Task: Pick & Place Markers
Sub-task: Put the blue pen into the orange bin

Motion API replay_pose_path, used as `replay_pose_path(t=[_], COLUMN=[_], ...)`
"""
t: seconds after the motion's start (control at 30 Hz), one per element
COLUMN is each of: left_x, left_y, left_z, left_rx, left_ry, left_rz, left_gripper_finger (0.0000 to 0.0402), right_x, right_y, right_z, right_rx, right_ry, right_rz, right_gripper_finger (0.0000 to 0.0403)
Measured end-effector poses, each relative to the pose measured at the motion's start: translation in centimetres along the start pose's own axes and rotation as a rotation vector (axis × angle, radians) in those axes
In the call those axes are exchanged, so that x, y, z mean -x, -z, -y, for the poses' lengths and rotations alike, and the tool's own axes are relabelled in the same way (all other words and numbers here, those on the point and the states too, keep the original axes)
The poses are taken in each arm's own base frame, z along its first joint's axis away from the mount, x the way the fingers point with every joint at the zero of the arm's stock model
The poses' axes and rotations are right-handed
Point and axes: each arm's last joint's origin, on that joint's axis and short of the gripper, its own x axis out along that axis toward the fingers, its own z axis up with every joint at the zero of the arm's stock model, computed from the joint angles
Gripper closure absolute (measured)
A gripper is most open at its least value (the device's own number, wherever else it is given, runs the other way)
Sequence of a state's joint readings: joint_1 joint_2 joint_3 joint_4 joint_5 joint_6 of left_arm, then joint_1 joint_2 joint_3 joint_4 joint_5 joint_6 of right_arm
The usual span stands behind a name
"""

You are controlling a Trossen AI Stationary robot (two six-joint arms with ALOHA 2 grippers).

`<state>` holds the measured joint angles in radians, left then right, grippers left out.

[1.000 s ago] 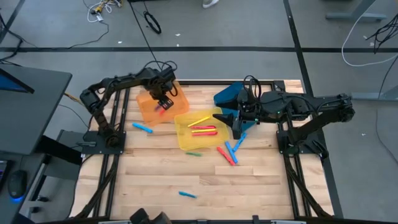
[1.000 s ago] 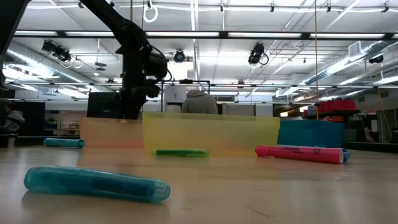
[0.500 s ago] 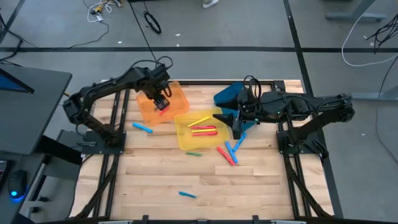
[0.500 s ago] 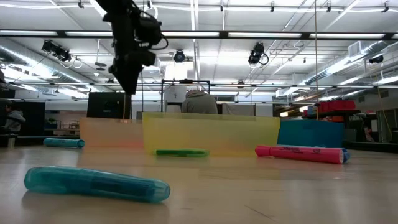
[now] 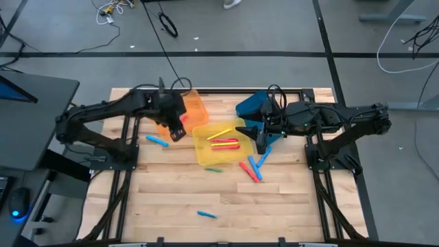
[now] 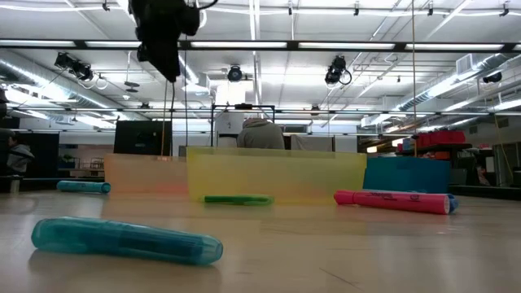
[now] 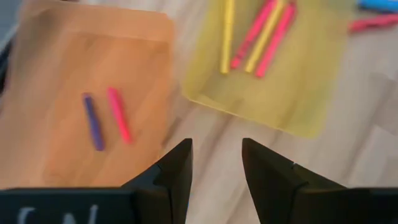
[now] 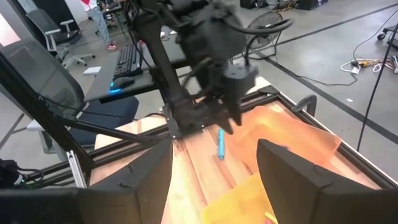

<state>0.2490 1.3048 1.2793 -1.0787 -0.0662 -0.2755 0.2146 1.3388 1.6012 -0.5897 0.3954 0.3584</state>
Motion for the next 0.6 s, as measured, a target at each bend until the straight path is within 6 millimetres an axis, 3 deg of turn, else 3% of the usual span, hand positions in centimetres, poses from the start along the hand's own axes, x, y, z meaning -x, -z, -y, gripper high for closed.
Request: replay_pose_path(t=[0.33, 0.6], left_x=[0.8, 1.0], left_y=[1.8, 2.2], left_z=[4.8, 6.1], left_rx=[-0.152, -0.180], left_ry=[0.105, 0.132], left_rz=[0.004, 0.021], left_gripper_finger=[0.0264, 0.0264], right_x=[-0.2, -0.3], right_y=[-0.1, -0.2], right_z=[0.5, 0.8], right_rx=[-0.004, -0.008], right_ry=[0.018, 0.028], right_rz=[0.000, 0.002], right_gripper_finger=[0.0167, 0.0167])
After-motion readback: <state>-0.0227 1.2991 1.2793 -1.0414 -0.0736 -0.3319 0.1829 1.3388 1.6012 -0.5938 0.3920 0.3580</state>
